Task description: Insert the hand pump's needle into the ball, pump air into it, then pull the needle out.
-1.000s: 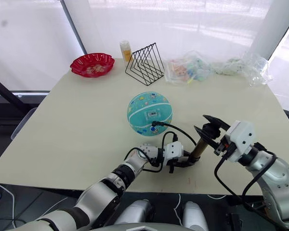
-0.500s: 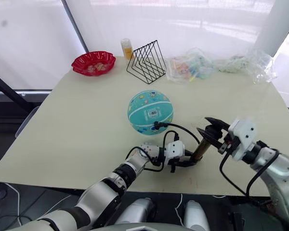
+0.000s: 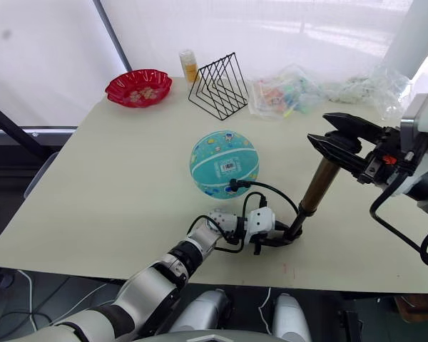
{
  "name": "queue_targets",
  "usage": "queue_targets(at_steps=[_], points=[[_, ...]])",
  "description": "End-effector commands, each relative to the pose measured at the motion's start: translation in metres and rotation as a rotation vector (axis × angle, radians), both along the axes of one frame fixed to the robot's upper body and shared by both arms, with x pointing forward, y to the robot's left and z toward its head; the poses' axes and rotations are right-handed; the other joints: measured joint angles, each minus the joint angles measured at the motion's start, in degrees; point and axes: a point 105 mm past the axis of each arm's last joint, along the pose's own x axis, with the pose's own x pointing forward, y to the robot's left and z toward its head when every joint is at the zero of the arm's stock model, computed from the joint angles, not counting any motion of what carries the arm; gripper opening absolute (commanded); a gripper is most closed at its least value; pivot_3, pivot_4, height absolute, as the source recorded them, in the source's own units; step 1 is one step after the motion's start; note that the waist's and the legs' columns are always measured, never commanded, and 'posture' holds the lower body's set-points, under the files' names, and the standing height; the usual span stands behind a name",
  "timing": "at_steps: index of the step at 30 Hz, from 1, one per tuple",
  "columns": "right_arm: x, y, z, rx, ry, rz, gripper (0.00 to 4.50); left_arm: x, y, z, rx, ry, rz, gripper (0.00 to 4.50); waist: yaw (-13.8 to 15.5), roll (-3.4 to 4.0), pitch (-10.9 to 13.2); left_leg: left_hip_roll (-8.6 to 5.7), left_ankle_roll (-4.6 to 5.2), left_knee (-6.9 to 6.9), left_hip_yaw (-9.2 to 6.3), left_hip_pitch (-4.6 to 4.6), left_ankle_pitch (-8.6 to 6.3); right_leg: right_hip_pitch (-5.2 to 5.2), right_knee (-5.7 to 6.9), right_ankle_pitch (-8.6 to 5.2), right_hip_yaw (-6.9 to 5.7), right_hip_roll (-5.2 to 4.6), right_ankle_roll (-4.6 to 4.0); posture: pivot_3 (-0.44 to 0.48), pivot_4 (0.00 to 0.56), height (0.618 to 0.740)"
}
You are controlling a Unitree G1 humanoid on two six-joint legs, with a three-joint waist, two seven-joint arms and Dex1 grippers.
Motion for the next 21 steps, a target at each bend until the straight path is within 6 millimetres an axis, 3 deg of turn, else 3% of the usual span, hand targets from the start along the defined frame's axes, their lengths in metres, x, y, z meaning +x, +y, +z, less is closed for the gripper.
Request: queue_targets(at_steps=[1, 5, 13, 17, 20, 21], points=[[0.003, -0.001, -0.027, -0.065, 0.045, -0.030, 1.56, -0.022, 0.031, -0.054, 0.212, 0.135, 0.006, 1.04, -0.1, -0.13, -0.1, 0.00, 0.00, 0.00, 0.01, 0.05, 0.00, 0.01, 0.00, 0.00, 0.01, 0.01, 0.01, 0.000, 0.150, 0.740], [0.013, -0.002, -0.088, -0.112, 0.202, -0.060, 1.56, -0.022, 0.030, -0.054, 0.212, 0.133, 0.007, 1.04, -0.3, -0.61, -0.5, 0.01, 0.02, 0.00, 0.00, 0.28, -0.01, 0.19, 0.01, -0.02, -0.01, 0.07, 0.03, 0.000, 0.150, 0.740], [0.012, -0.005, -0.175, -0.103, 0.347, -0.112, 1.56, -0.022, 0.030, -0.054, 0.212, 0.127, 0.007, 1.04, -0.4, -1.14, -1.3, 0.12, 0.01, -0.18, -0.01, 1.13, -0.03, 0.88, 0.00, -0.21, 0.03, 0.17, 0.29, 0.000, 0.150, 0.740], [0.010, 0.001, -0.187, -0.100, 0.343, -0.110, 1.56, -0.022, 0.030, -0.054, 0.213, 0.129, 0.007, 1.04, -0.3, -1.10, -1.4, 0.13, 0.00, -0.20, 0.00, 1.16, -0.03, 0.88, 0.00, -0.18, 0.09, 0.23, 0.23, 0.000, 0.150, 0.740], [0.014, 0.003, -0.176, -0.069, 0.299, -0.118, 1.56, -0.023, 0.030, -0.054, 0.214, 0.130, 0.003, 1.04, -0.3, -0.91, -1.5, 0.14, 0.00, -0.20, 0.00, 1.16, -0.03, 0.88, 0.01, -0.16, 0.10, 0.24, 0.19, 0.000, 0.150, 0.740], [0.016, 0.001, -0.163, -0.068, 0.262, -0.120, 1.56, -0.023, 0.030, -0.054, 0.215, 0.129, 0.002, 1.04, -0.3, -0.89, -1.5, 0.14, 0.00, -0.20, -0.01, 1.15, -0.03, 0.87, 0.00, -0.17, 0.09, 0.24, 0.21, 0.000, 0.150, 0.740]])
